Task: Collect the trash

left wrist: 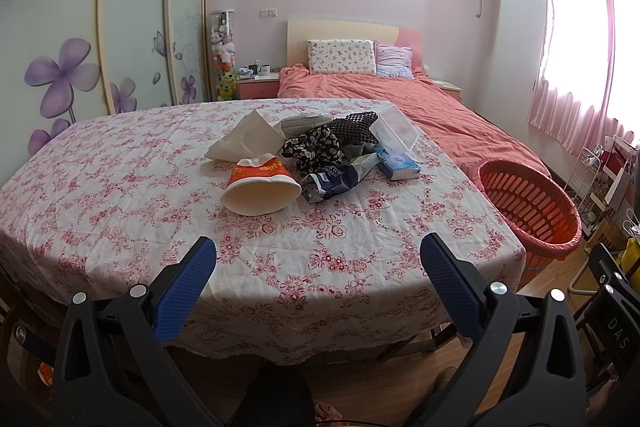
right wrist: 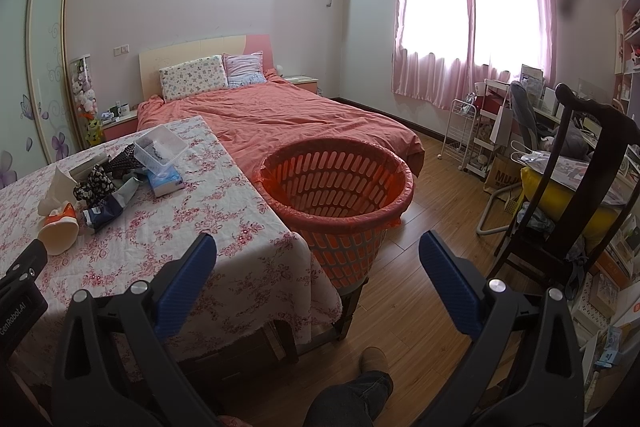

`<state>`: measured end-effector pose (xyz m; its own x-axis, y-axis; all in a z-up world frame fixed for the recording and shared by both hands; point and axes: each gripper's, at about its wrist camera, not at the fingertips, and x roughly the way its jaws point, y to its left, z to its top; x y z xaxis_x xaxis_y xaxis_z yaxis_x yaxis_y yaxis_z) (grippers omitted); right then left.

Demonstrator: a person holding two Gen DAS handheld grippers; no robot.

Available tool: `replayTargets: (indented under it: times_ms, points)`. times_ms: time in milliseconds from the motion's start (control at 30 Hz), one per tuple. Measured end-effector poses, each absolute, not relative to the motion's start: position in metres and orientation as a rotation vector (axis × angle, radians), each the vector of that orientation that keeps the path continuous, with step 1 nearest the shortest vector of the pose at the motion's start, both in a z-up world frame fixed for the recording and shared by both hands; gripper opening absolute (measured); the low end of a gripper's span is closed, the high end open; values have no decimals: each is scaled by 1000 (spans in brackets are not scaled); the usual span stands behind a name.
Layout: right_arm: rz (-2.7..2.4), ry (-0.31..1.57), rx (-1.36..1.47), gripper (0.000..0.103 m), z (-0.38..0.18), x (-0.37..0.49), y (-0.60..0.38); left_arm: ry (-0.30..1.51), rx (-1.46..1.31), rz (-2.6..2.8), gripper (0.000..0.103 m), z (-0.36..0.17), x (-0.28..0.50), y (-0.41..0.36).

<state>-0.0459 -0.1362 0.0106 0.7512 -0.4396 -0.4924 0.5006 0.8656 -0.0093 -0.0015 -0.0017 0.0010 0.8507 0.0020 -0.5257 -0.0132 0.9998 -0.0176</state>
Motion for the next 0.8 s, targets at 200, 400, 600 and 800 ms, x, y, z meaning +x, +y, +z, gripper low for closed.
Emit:
replayTargets:
  times_ms: [200, 400, 600, 800]
  points:
    - [-515, 506, 127, 99, 11, -46, -136, 555, -22, 6, 101, 0, 0, 0]
    - [-515, 506, 127, 99, 11, -46, -136, 555, -22, 6, 101, 0, 0, 0]
    - [-515, 506, 127, 99, 11, -46, -135, 555, -22, 6, 101, 0, 0, 0]
    - [-515, 506, 127, 99, 11, -47, -136, 555, -22, 6, 101, 1, -1, 0]
